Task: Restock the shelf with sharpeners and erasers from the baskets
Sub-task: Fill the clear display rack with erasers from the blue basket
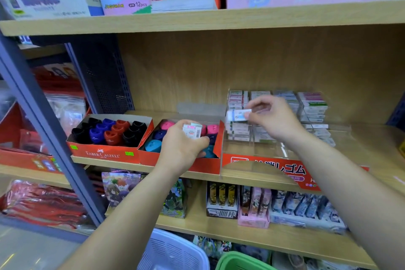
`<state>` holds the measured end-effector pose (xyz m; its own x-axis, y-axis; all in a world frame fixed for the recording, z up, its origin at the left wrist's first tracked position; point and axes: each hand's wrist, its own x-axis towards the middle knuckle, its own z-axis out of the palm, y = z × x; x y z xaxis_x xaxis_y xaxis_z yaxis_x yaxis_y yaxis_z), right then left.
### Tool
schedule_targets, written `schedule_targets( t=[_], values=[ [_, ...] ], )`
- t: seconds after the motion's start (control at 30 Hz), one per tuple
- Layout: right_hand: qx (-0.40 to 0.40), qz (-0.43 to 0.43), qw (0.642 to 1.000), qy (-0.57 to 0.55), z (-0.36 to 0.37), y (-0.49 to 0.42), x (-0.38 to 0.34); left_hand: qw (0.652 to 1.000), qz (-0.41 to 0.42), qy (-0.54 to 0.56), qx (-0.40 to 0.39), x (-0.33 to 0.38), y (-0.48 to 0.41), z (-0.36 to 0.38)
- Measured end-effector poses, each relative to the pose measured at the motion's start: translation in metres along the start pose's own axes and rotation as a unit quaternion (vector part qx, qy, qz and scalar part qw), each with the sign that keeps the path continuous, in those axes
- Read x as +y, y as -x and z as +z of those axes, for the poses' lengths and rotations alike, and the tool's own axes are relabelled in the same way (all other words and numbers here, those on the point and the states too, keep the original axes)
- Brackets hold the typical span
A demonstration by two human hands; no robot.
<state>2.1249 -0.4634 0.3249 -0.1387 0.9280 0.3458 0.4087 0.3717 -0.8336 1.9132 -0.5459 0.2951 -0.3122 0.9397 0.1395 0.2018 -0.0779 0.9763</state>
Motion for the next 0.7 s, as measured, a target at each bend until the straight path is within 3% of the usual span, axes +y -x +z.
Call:
schedule_targets(
  t=[0.17,0.33,0.53,0.7],
  values=[
    [0.070,0.025,0.996,0.044,0.004,-0.047,0.014,1.000,-0.022,0.002,0.005,-0.004,-0.006,0.002],
    [0.063,0.047,0.993,0.086,0.018,-0.074,0.027,1.000,-0.022,0.019,0.011,-0.006,-0.009,0.000],
    [0.059,0.005,0.980,0.192,0.026,-0.071,0.036,0.999,-0.020,0.031,0.023,-0.004,-0.009,-0.005],
    [0.089,-0.008,0.990,0.110,0.020,-0.052,0.022,0.999,-0.009,0.035,0.018,0.001,-0.004,-0.006]
  ],
)
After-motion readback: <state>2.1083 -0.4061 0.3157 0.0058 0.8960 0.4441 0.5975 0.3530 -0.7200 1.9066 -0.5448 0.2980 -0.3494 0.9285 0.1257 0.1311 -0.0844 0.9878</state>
